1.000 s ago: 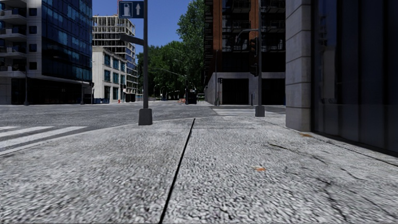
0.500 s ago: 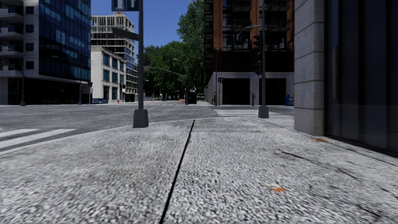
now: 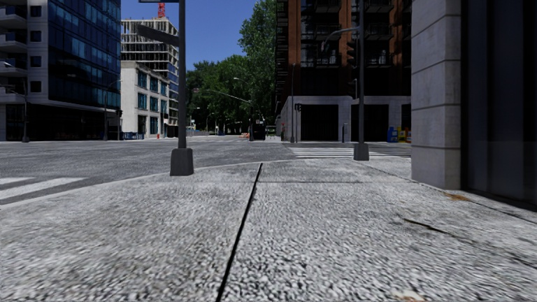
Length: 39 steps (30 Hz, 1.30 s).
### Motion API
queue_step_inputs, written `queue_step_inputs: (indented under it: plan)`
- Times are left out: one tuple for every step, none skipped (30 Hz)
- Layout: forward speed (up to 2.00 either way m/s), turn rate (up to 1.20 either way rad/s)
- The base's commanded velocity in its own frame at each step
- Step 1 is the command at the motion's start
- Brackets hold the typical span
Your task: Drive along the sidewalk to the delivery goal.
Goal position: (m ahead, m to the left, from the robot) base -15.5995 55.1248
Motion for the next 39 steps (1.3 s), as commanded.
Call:
queue_step_inputs:
  plan:
    - [1.05, 0.0]
    - [1.05, 0.0]
    - [1.05, 0.0]
    - [1.05, 0.0]
    - [1.05, 0.0]
    - [1.05, 0.0]
    - [1.05, 0.0]
    - [1.05, 0.0]
    - [1.05, 0.0]
    - [1.05, 0.0]
    - [1.06, 0.0]
    - [1.08, 0.0]
    - [1.08, 0.0]
    - [1.13, 0.0]
    - [1.16, 0.0]
    - [1.19, 0.0]
    - [1.2, 0.0]
    - [1.2, 0.0]
    - [1.2, 0.0]
    - [1.2, 0.0]
    - [1.2, 0.0]
    - [1.2, 0.0]
    - [1.2, 0.0]
    - [1.2, 0.0]
    - [1.2, 0.0]
    - [1.2, 0.0]
    - [1.2, 0.0]
    - [1.2, 0.0]
    - [1.2, 0.0]
    - [1.2, 0.0]
    - [1.2, 0.0]
    - [1.2, 0.0]
    - [1.2, 0.0]
    - [1.2, 0.0]
    - [1.2, 0.0]
    - [1.2, 0.0]
    - [1.2, 0.0]
    - [1.2, 0.0]
    - [1.2, 0.0]
